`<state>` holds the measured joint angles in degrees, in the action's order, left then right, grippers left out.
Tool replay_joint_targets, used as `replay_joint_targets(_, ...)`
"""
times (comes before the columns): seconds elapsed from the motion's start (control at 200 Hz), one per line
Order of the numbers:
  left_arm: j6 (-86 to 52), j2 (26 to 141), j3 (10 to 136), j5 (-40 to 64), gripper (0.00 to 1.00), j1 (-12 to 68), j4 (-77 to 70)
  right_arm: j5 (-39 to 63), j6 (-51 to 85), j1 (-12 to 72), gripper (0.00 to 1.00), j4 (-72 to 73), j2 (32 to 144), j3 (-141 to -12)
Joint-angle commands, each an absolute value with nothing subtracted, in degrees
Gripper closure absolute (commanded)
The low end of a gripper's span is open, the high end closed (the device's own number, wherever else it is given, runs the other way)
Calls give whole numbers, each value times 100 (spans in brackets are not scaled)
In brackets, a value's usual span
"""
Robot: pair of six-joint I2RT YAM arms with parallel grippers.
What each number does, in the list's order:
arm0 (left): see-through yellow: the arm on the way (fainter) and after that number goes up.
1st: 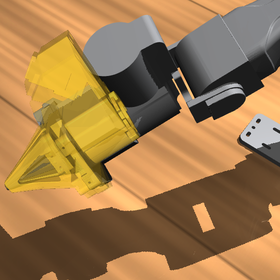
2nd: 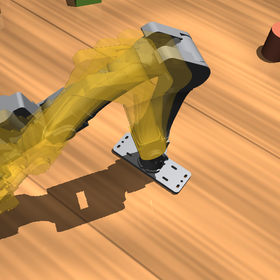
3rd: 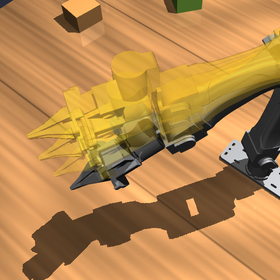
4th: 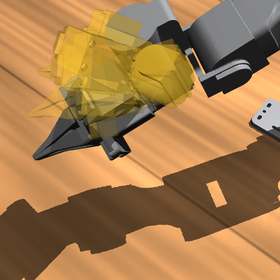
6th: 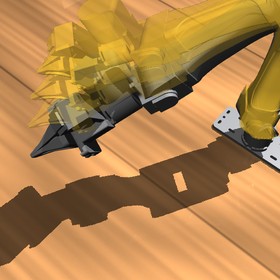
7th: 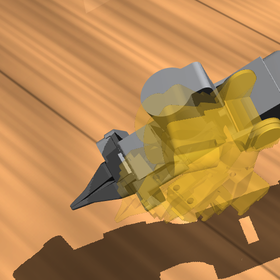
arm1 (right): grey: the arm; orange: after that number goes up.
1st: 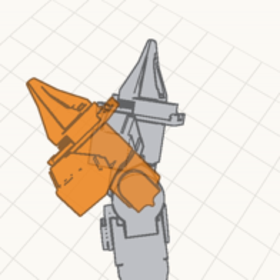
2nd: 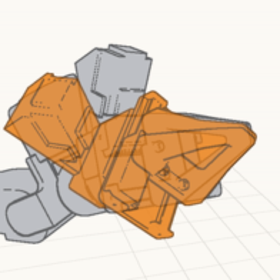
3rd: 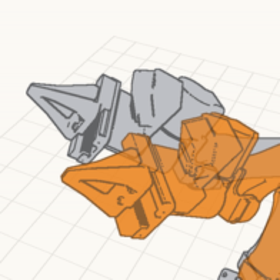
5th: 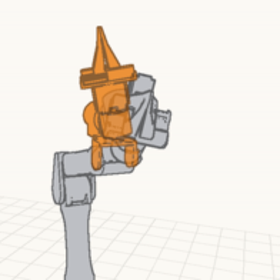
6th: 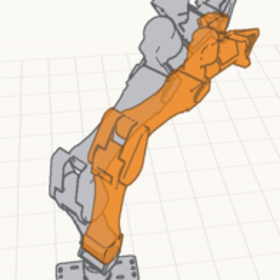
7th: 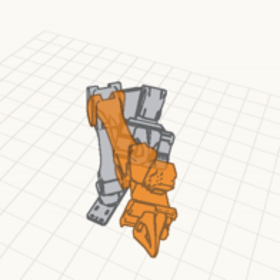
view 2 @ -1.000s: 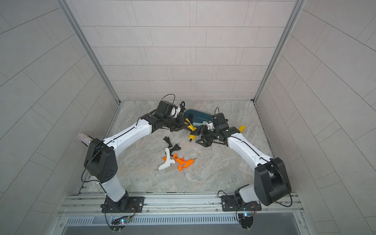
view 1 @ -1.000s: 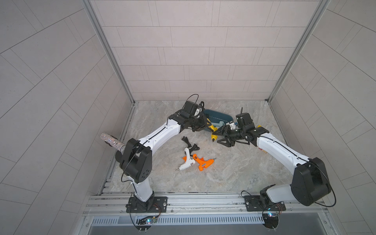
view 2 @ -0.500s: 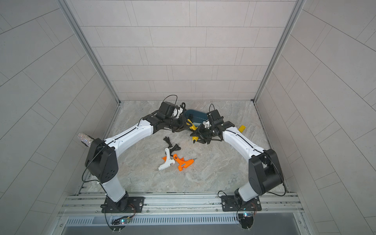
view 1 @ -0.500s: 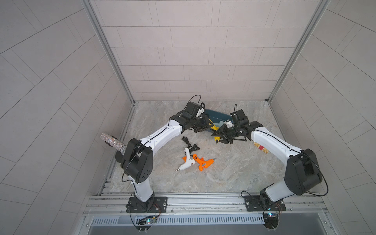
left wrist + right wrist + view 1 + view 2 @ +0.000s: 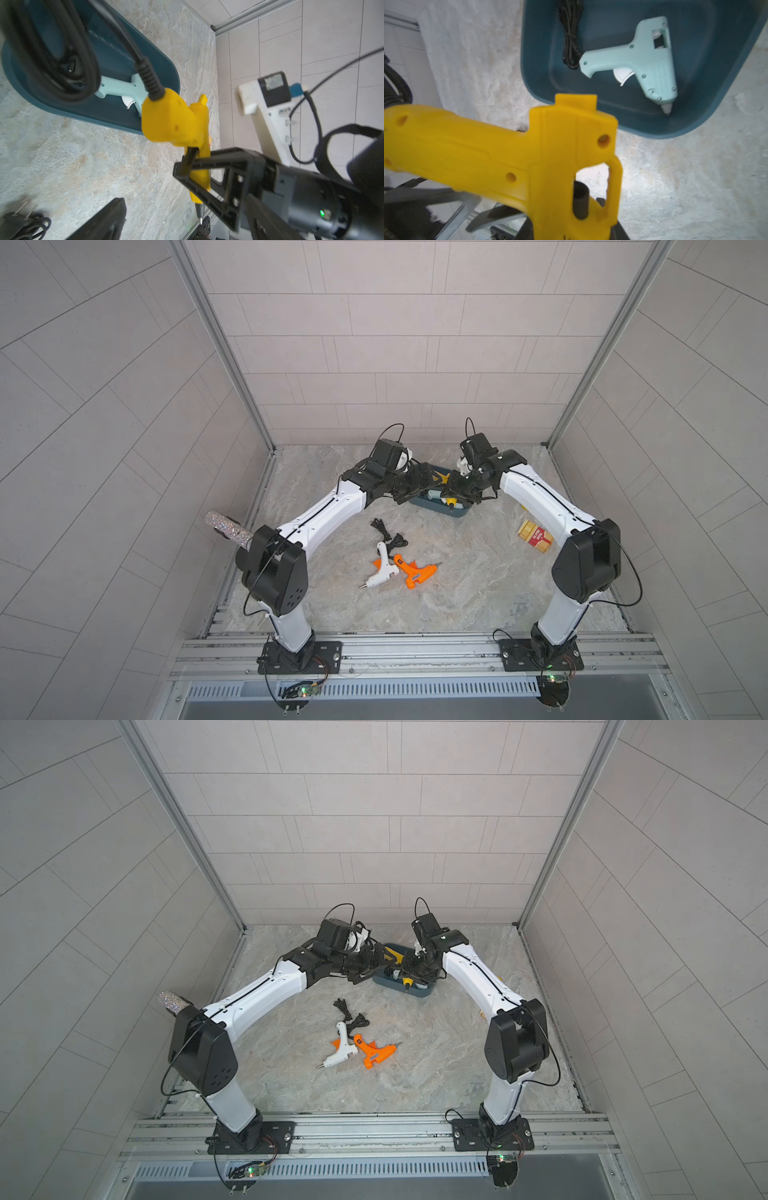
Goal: Put the hot melt glue gun into the storage box
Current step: Pick up the hot melt adhesive gun from the center of the board, then place the hot melt adhesive gun in the storage box.
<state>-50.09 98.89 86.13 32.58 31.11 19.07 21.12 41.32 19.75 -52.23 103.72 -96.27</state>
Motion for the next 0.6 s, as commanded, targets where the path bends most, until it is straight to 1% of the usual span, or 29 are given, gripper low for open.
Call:
replay_joint_targets(0.0,-5022,9463,8757,3101,0,2947,2031,1466,3550,1882,100,-5562,10723,-10055)
replay_joint_targets(0.195,-5181,8768,8281,2992,0,2303,2135,763,3070,1879,100,-5865,11409,-10626)
replay_joint_targets(0.36,-5080,8249,7842,2956,0,1940,2328,469,2946,1875,100,-5985,11924,-10944)
replay_joint_targets(0.595,-4826,7614,7408,2681,0,1773,2758,187,2815,1768,100,-5929,11937,-10971)
